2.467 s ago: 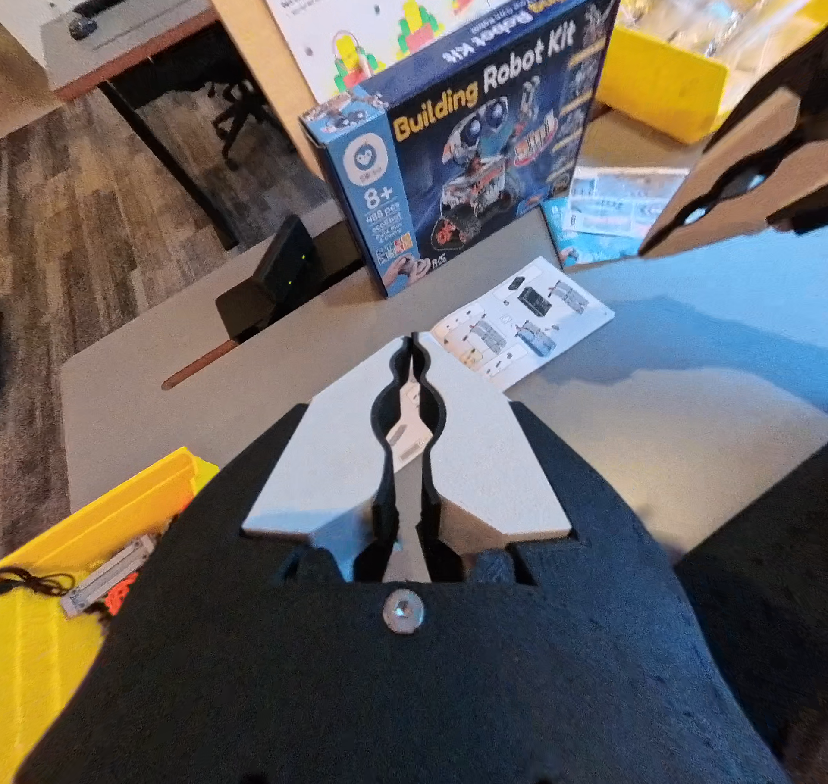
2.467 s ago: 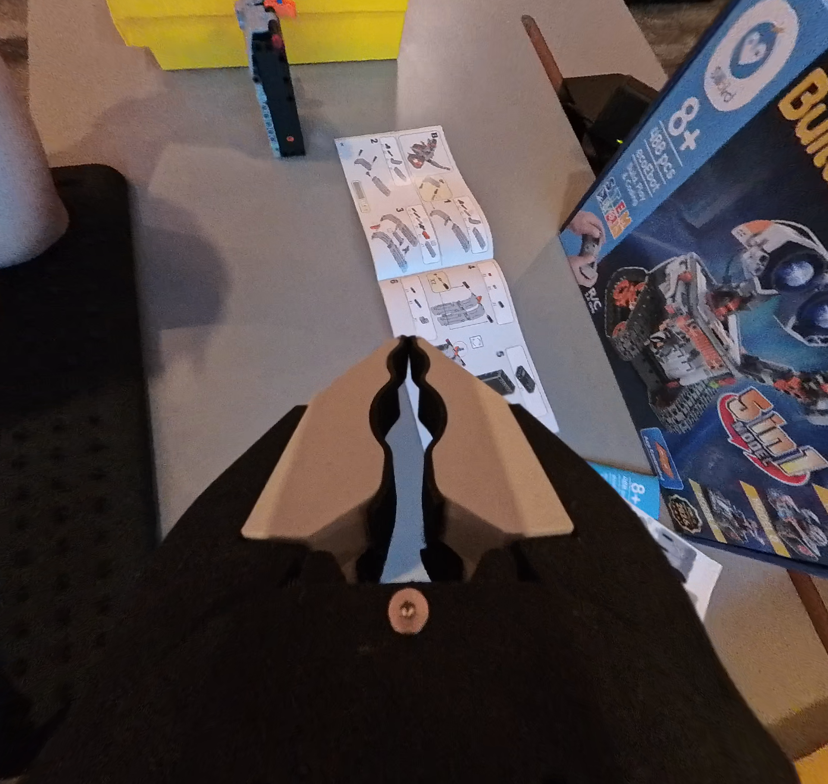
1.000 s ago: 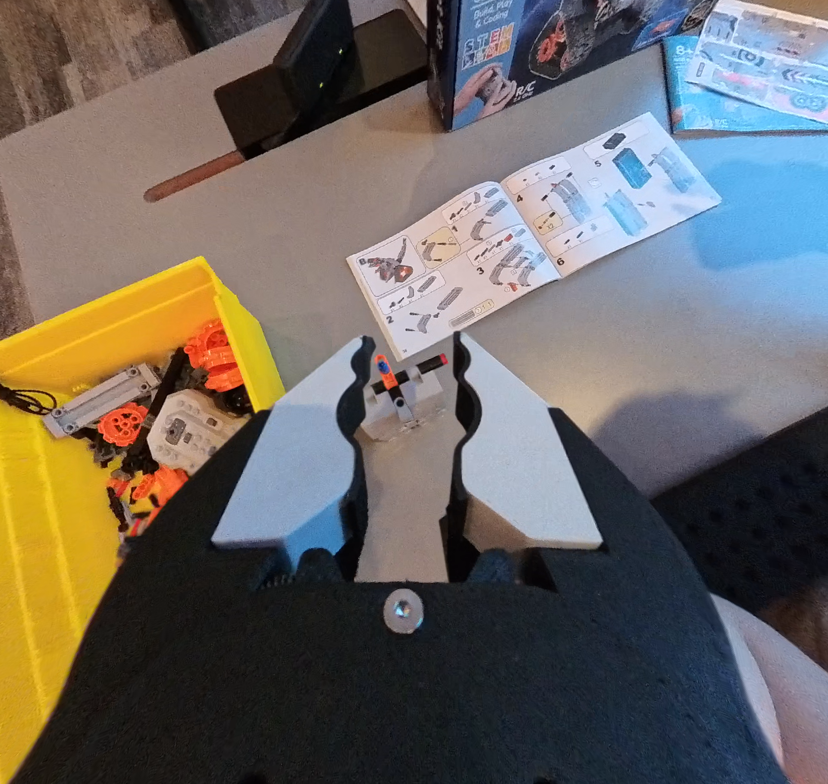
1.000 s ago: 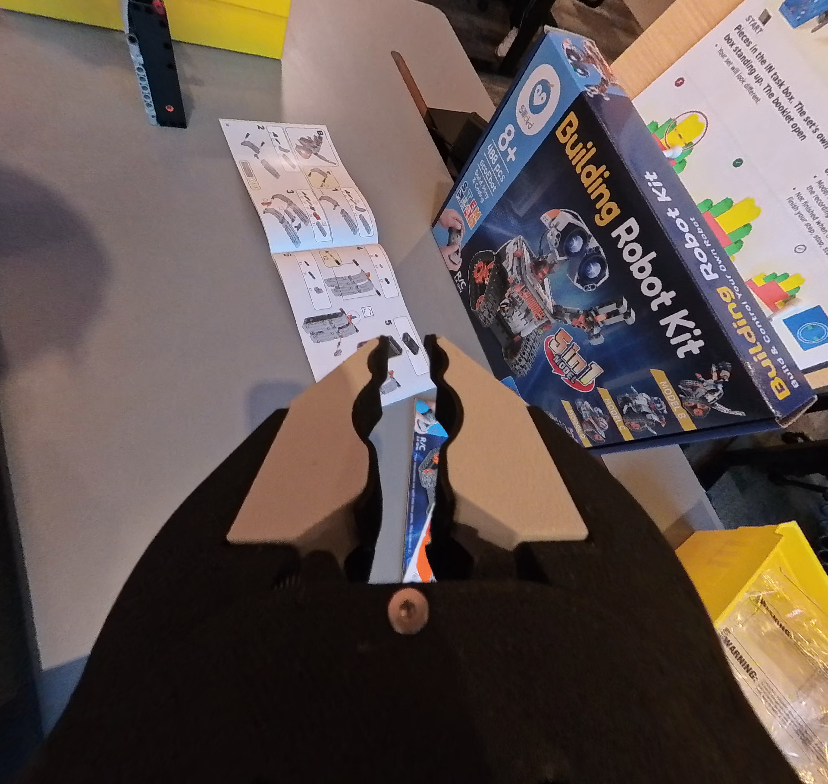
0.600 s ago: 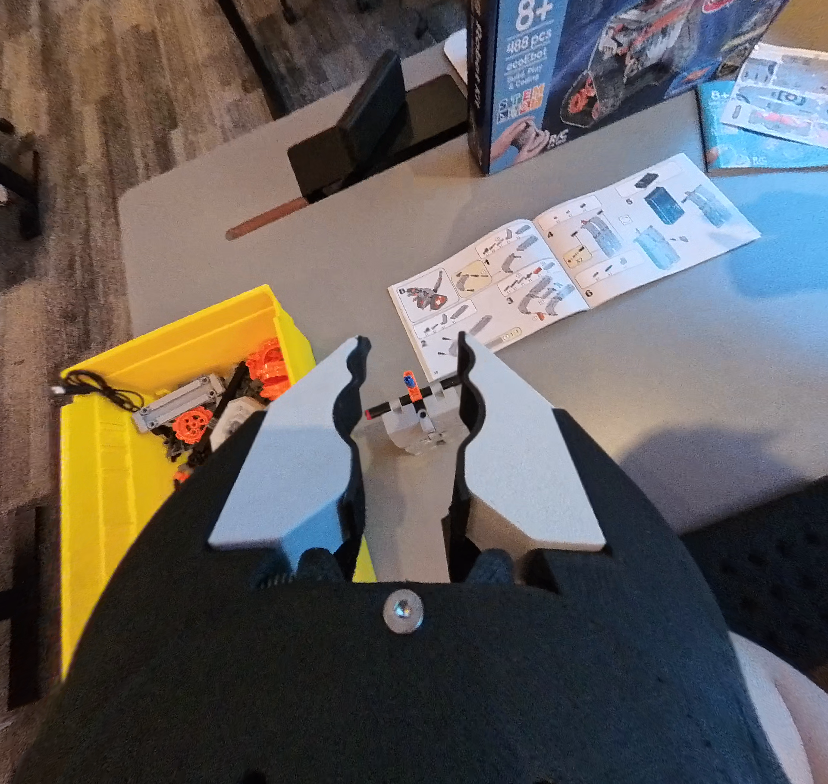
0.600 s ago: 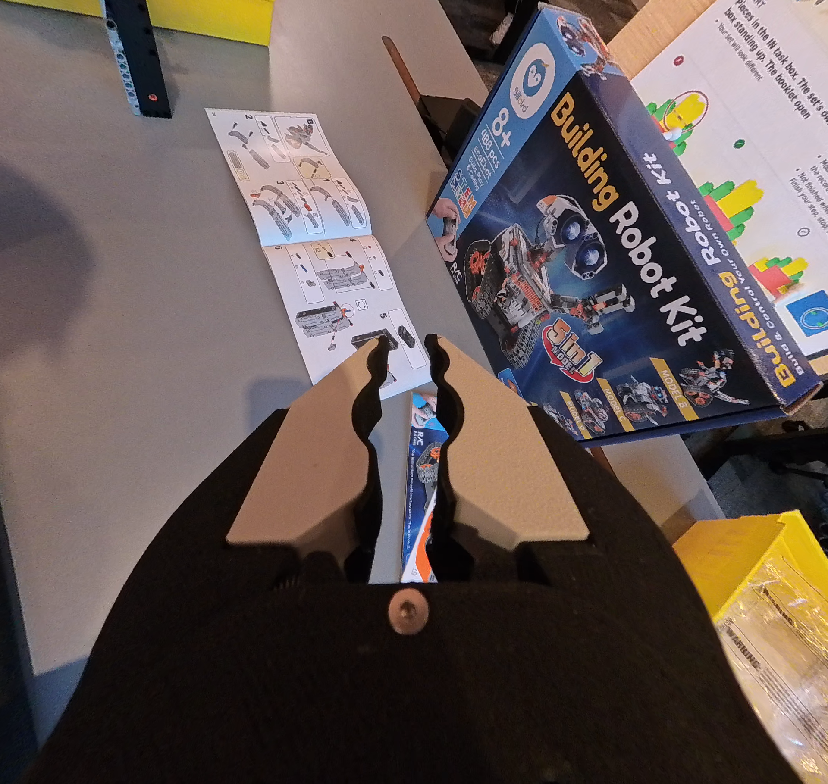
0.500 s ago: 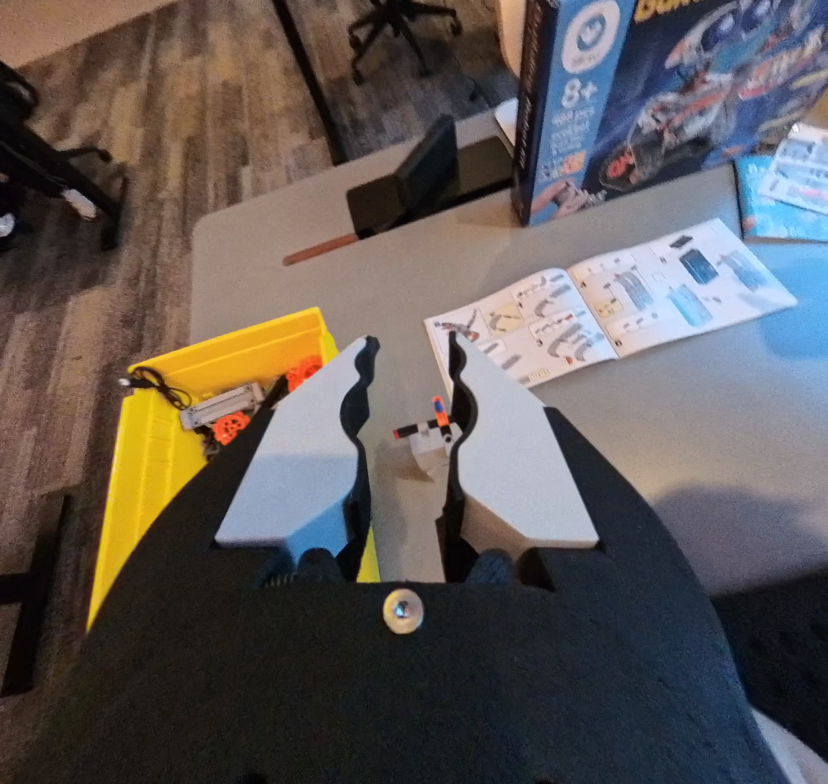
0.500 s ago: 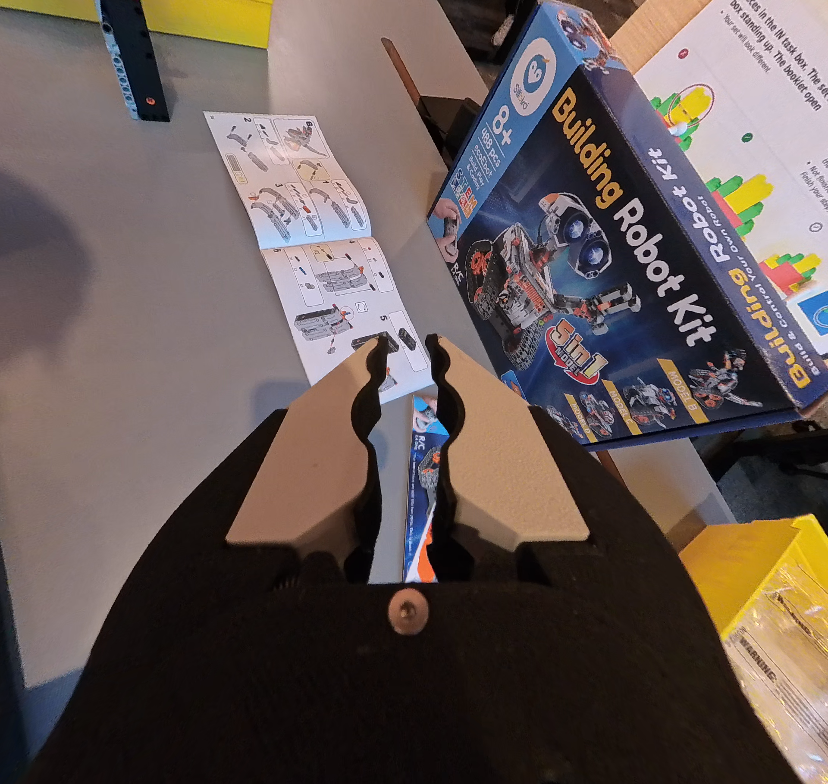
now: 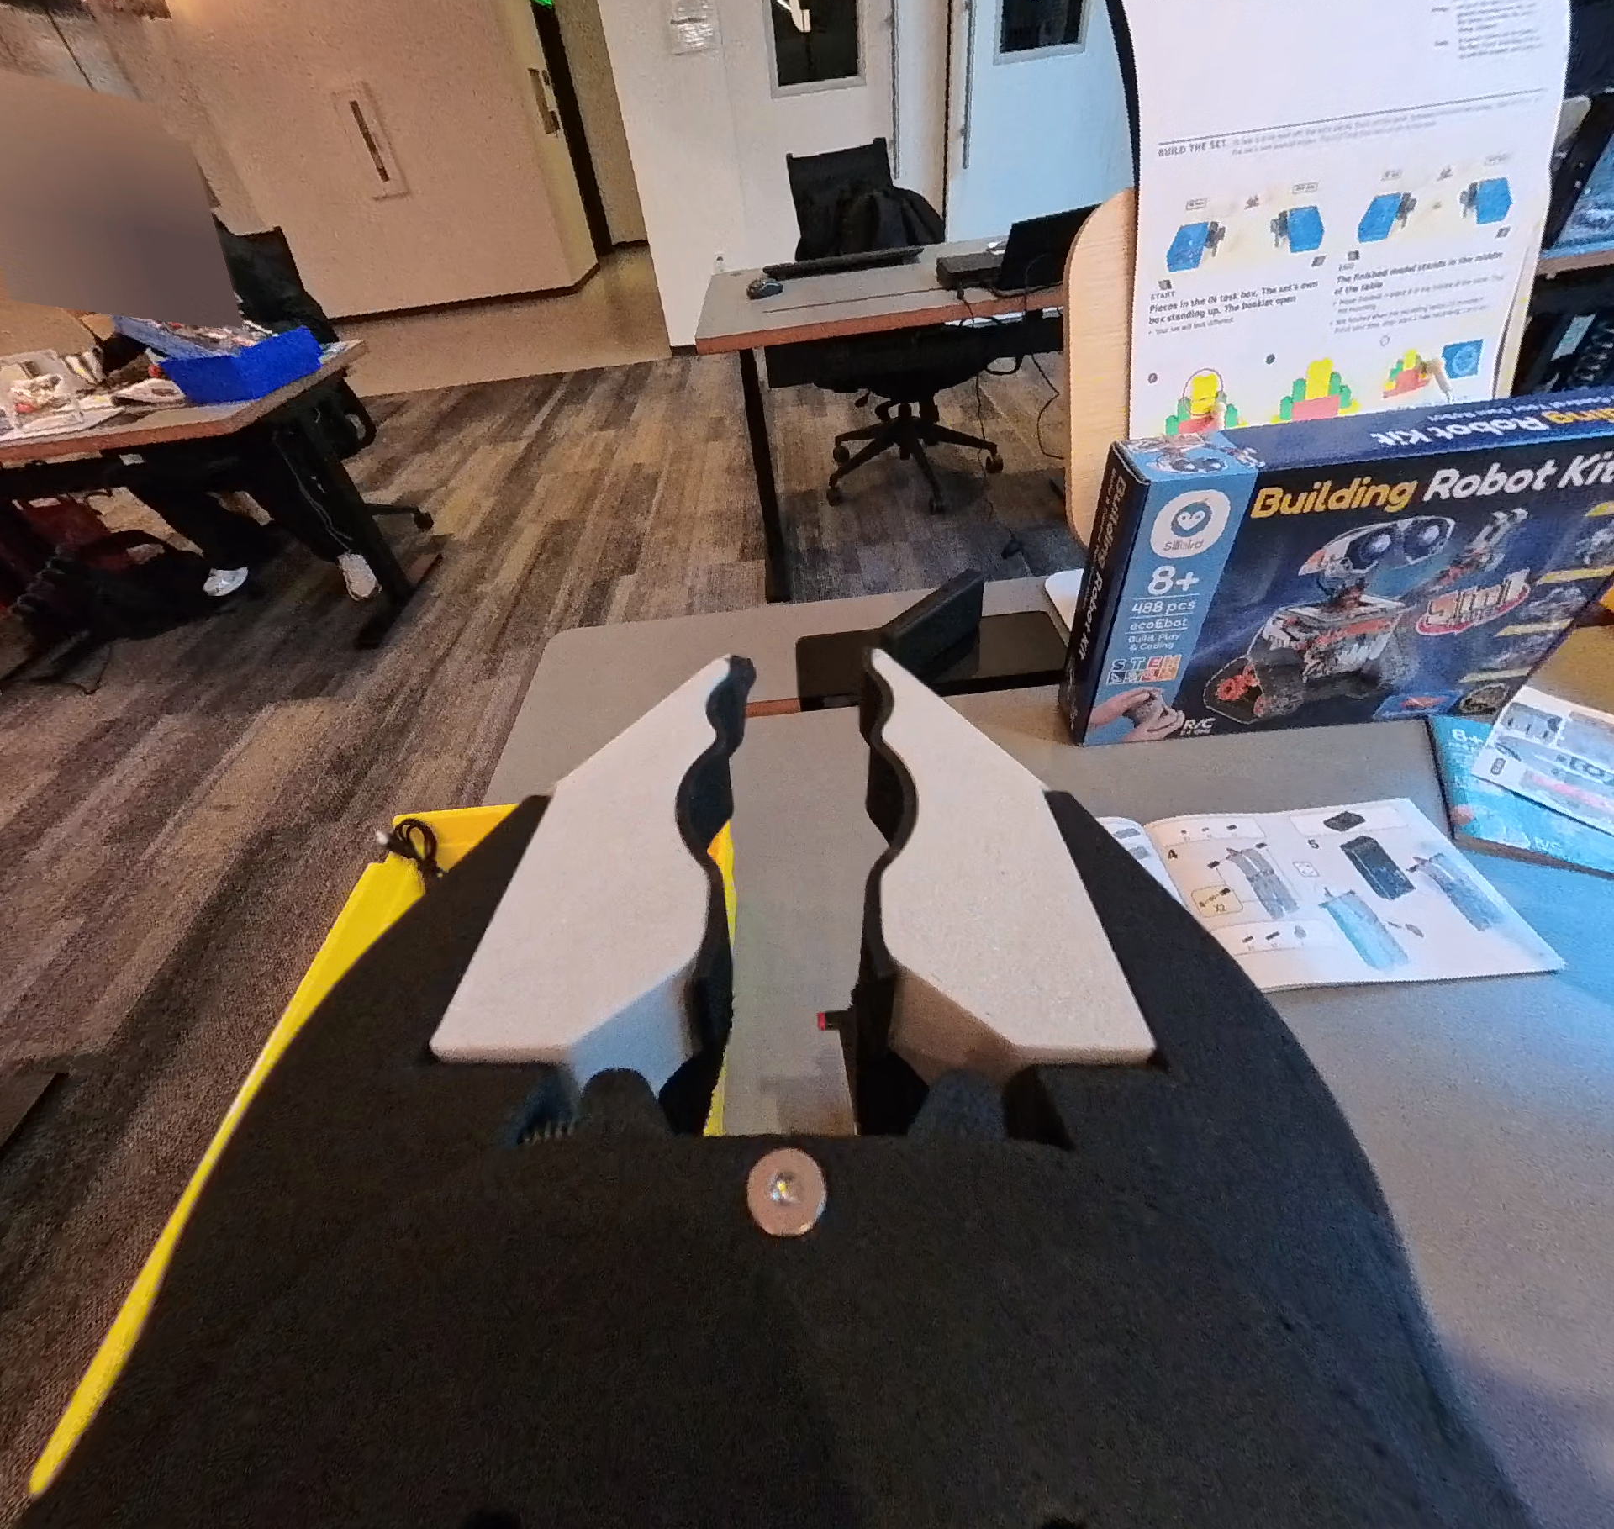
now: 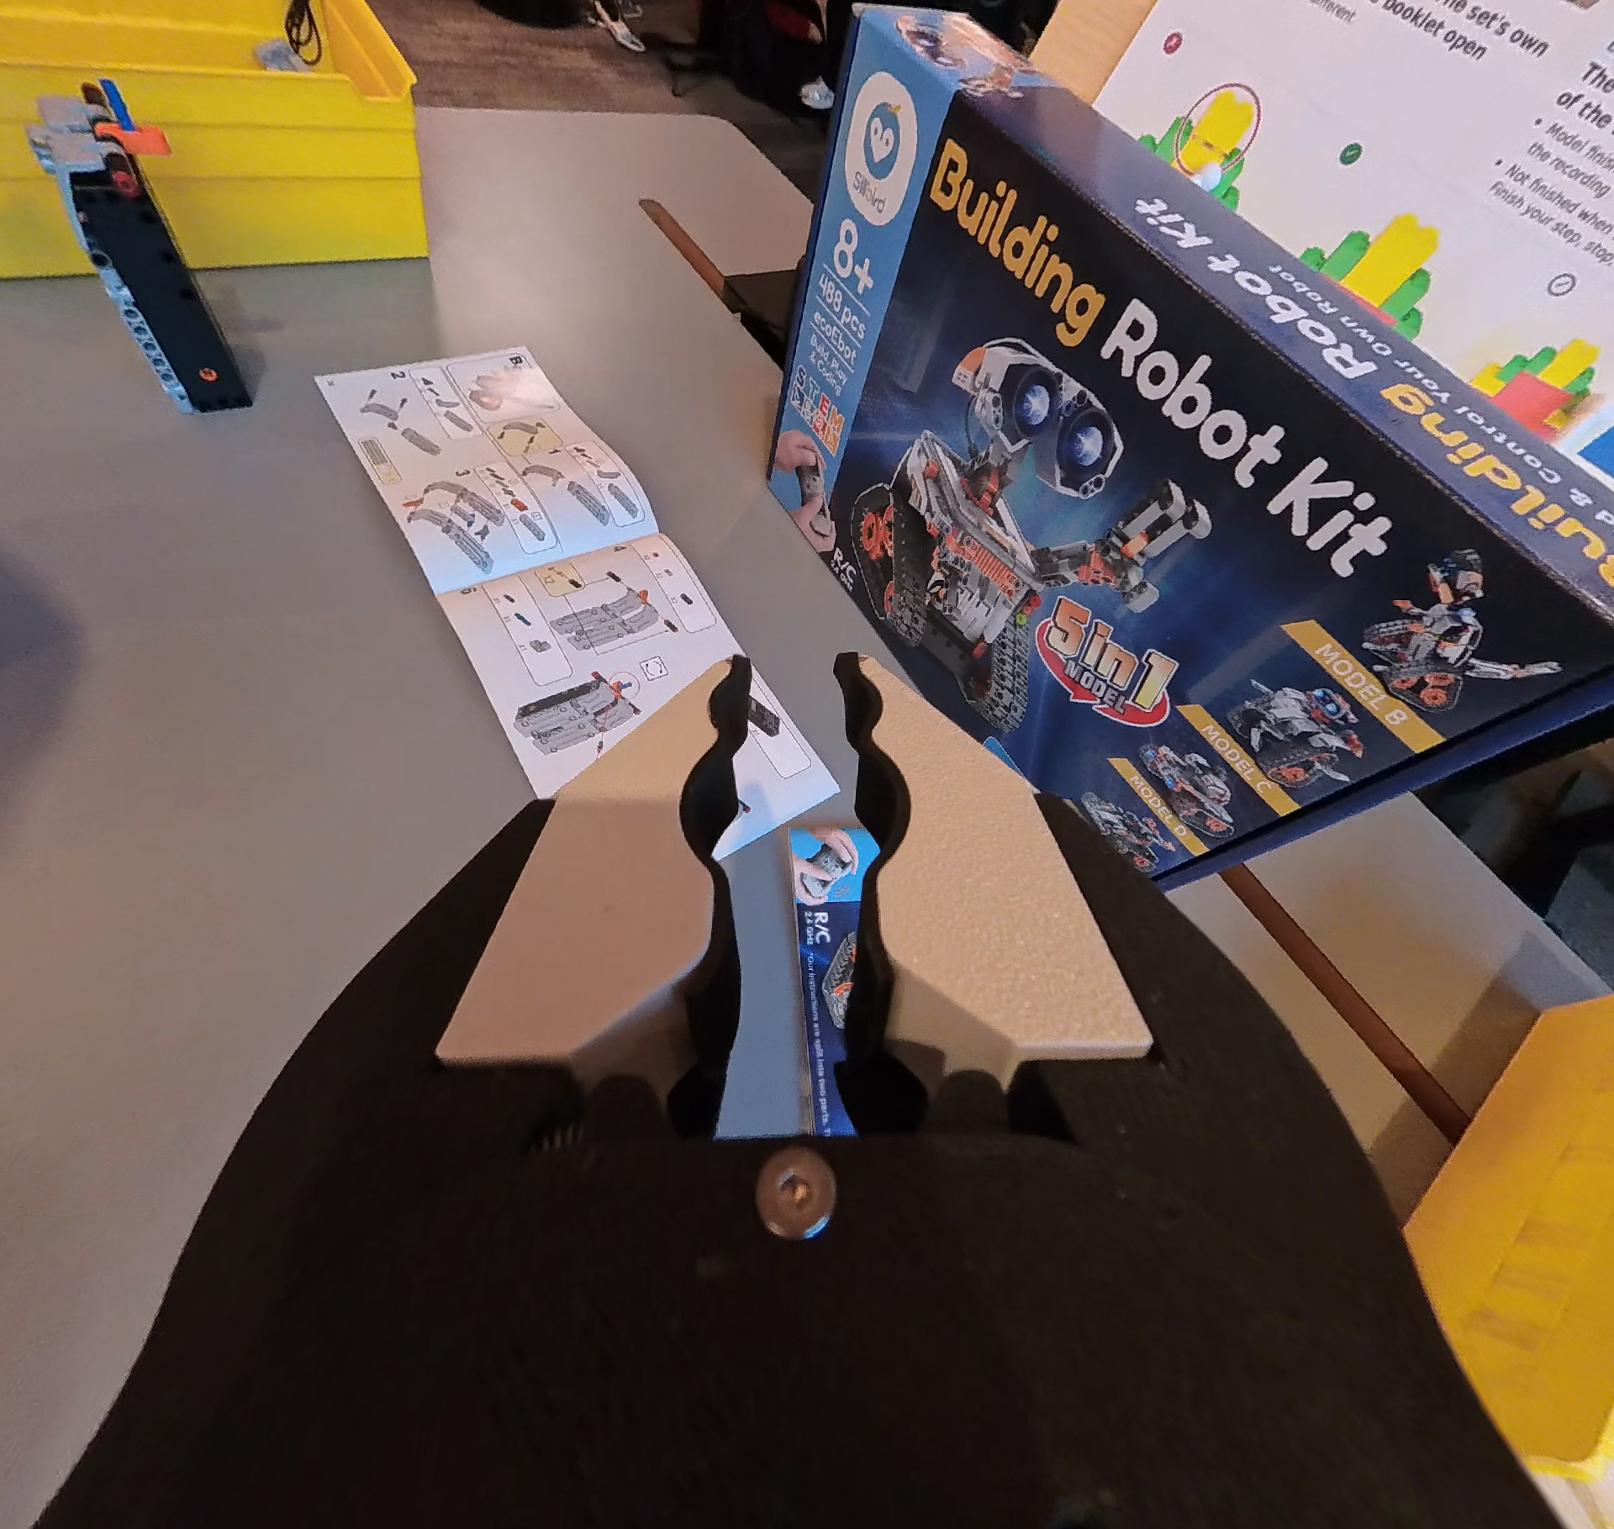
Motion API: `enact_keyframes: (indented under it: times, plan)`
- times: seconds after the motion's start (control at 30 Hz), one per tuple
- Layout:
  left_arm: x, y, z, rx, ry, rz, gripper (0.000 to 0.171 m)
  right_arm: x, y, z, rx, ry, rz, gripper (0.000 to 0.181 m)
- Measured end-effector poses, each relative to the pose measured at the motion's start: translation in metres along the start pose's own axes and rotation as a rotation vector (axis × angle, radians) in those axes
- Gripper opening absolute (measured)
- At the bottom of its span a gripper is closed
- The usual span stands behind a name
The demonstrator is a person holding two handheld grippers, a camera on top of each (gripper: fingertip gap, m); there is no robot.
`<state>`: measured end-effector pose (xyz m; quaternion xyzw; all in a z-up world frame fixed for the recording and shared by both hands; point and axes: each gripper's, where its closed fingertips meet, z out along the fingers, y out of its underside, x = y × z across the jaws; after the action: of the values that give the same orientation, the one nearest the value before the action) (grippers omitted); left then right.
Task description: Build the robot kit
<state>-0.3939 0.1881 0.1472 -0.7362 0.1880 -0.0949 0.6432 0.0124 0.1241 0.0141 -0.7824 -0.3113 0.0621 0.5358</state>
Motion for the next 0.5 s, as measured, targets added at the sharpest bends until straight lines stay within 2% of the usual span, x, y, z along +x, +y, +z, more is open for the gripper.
enact_keyframes:
  times: [0.13,0.23,0.33,0.5]
  plan:
    - [0.010,0.018,0.006,-0.098,0.051,0.016,0.024,0.000,0.005,0.002,0.007,0.002,0.020,0.021]
    - [0.028,0.060,0.013,-0.315,0.165,0.043,0.021,-0.002,0.017,0.006,-0.022,-0.015,0.021,0.021]
    - [0.026,0.086,0.018,-0.447,0.154,0.080,0.021,0.001,0.032,0.008,-0.089,-0.012,-0.014,0.021]
    - [0.036,0.108,0.016,-0.560,0.200,0.116,0.024,0.003,0.029,0.007,-0.080,-0.009,-0.013,0.021]
